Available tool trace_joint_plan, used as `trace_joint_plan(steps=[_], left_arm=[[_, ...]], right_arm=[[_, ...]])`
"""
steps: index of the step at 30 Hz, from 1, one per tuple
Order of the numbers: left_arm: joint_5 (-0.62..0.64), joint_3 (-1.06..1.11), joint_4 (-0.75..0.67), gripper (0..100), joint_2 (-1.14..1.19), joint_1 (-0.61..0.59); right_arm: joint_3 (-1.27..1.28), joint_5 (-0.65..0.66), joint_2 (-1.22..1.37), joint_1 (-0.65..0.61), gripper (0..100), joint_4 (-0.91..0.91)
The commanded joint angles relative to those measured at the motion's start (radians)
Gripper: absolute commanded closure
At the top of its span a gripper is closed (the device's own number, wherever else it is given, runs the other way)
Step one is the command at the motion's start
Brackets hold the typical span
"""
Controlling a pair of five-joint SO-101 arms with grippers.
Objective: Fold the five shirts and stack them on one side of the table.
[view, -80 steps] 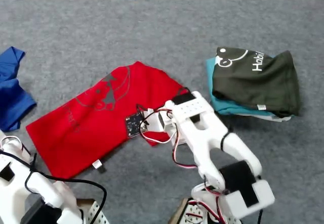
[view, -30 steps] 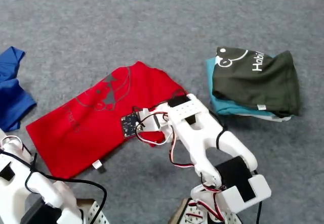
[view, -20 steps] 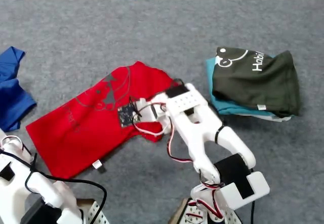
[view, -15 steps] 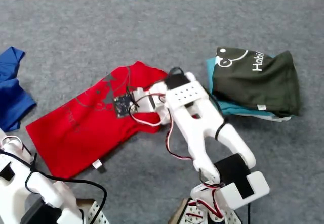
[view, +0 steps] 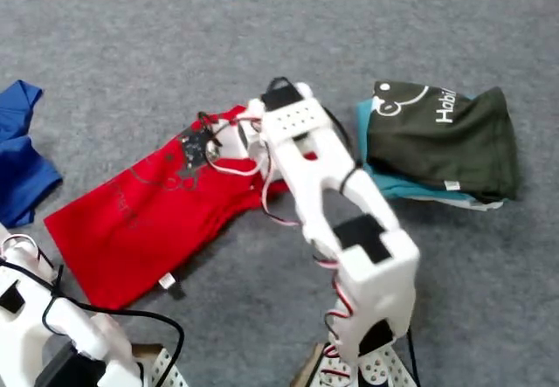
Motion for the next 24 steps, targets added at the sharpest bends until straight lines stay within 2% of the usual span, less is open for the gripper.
trace_joint_plan(steps=[1, 12, 17, 19, 24], left_arm=[[0.006, -0.006, -0.012, 97, -0.004, 0.006], [0.006, -0.006, -0.012, 97, -0.004, 0.006], [0.005, -0.006, -0.012, 97, -0.004, 0.006], [0.003, -0.006, -0.012, 97, -0.004, 0.006], [0.003, -0.006, -0.012, 97, -0.004, 0.006]], right_arm=[[-0.208, 0.015, 0.097, -0.038, 99.0, 0.069], [-0.568, 0.032, 0.325, -0.073, 94.4, 0.132], [-0.671, 0.031, 0.337, -0.035, 79.1, 0.14], [-0.725, 0.031, 0.337, -0.013, 74.5, 0.183], [-0.888, 0.031, 0.337, -0.004, 73.9, 0.39]])
